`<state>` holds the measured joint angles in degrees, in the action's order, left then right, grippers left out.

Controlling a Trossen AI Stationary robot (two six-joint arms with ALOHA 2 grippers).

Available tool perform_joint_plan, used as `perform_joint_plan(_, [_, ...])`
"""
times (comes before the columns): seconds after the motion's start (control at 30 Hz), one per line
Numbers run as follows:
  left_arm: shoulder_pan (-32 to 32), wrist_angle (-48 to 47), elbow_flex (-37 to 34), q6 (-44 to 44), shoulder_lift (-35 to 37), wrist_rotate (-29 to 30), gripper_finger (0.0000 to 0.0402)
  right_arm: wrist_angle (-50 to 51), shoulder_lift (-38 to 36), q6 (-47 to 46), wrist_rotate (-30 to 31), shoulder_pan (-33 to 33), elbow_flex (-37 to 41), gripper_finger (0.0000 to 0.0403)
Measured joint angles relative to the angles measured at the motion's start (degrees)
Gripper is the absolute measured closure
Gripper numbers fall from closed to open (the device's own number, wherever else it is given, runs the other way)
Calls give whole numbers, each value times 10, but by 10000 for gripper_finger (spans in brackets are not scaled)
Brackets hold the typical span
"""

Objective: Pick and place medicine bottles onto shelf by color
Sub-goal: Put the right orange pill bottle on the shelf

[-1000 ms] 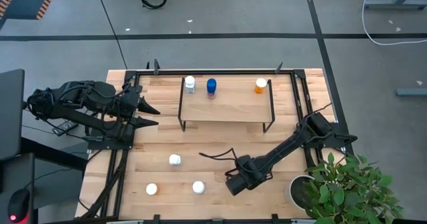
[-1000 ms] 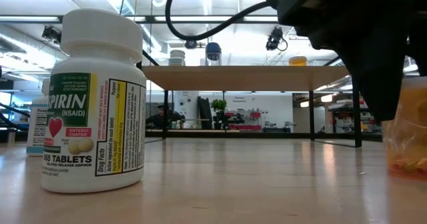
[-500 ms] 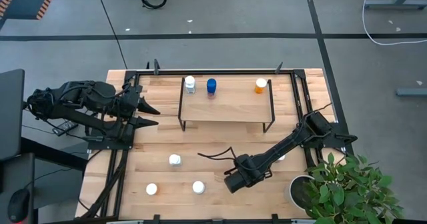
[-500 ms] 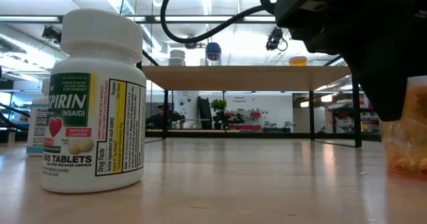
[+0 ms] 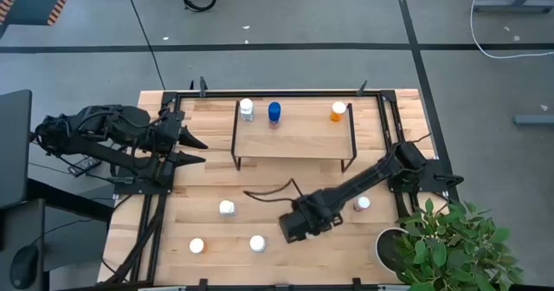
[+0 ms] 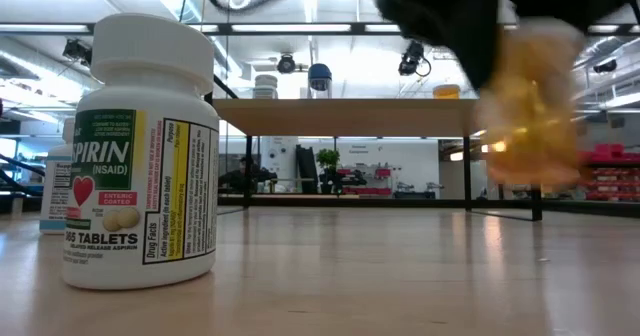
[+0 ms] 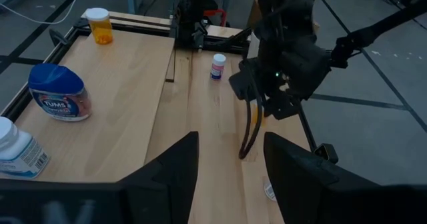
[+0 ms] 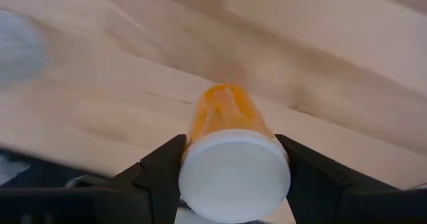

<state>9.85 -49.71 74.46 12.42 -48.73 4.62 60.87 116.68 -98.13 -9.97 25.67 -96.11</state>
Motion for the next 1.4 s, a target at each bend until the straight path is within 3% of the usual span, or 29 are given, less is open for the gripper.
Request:
perform_joint_plan(0.17, [0,0,0,0,0,0,228,100,0,53,7,-44,-105,176])
perform_joint_plan(0.37, [0,0,0,-2,0,0,228,254,0,134,67,-123,-240,176])
perform_joint_plan(0.57, [0,0,0,-2,0,0,229,292,-1,229,123,-210,-318,176])
perform_joint_plan(0.87, [0,-25,0,28,2,0,228,292,0,309,141,-333,-320,176])
perform_joint_plan(1.4, [0,-50,-1,19,5,0,228,291,0,406,84,-448,-320,176])
